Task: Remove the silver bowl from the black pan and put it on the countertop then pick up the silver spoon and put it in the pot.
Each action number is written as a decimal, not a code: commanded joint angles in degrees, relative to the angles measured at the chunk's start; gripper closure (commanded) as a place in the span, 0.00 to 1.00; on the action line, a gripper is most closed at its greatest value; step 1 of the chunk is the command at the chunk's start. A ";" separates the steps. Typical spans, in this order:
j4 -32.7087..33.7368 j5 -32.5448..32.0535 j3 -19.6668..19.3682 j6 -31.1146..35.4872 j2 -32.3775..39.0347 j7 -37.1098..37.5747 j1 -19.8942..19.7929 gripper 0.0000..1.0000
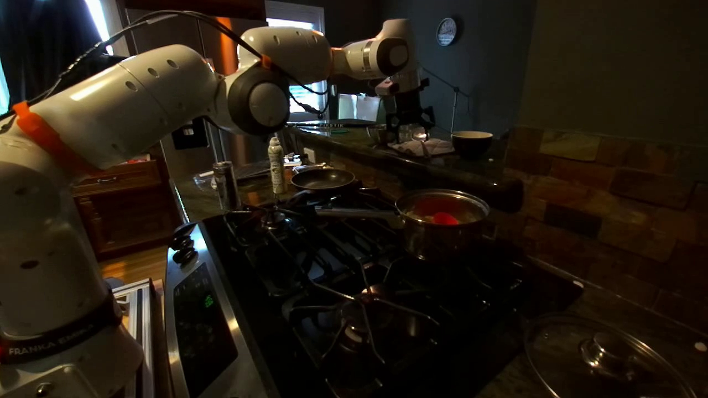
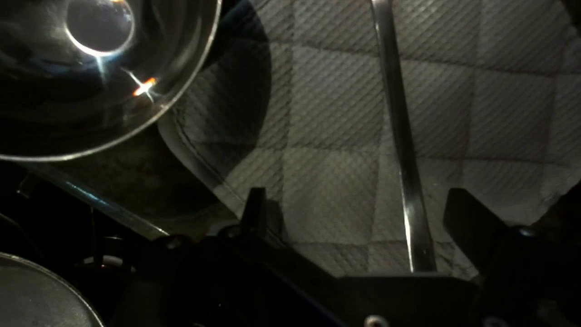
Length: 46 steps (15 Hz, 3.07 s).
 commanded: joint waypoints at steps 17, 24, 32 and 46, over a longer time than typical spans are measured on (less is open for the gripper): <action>-0.85 -3.63 -0.79 -0.10 1.69 2.46 4.00 0.00; 0.23 -3.47 -0.75 0.80 -0.27 2.84 2.19 0.00; -1.01 -2.78 -0.12 -8.26 -2.67 0.36 0.03 0.00; 1.11 -1.91 1.12 -7.47 0.33 -0.51 -0.16 0.32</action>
